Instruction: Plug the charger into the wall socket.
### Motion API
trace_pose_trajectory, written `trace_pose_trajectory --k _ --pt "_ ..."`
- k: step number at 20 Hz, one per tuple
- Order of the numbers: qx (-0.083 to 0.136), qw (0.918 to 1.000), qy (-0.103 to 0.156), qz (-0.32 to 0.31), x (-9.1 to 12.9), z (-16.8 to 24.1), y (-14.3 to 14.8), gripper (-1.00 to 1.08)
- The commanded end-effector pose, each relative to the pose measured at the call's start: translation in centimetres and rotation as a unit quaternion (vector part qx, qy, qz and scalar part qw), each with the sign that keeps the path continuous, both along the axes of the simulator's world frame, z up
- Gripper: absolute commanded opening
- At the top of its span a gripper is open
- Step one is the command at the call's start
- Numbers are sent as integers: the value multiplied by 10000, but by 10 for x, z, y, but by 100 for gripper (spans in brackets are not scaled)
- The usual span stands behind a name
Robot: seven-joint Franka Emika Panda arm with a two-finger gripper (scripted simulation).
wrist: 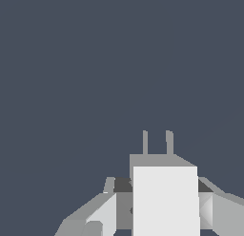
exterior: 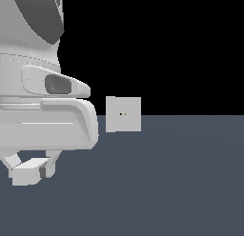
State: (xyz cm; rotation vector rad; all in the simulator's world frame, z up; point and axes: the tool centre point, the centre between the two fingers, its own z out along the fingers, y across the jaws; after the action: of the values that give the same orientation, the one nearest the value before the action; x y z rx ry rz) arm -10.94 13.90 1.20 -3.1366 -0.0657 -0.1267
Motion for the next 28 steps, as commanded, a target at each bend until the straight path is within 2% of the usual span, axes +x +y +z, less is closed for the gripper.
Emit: trace_pose_trajectory --k 1,10,22,28 --pt "0 10000 -1 -1 0 0 0 -100" --pt "-2 10000 -3 30 13 14 -24 -100" --pt "2 9999 -4 143 59 63 -106 -100" --pt "3 9998 -3 185 78 81 -137 -100"
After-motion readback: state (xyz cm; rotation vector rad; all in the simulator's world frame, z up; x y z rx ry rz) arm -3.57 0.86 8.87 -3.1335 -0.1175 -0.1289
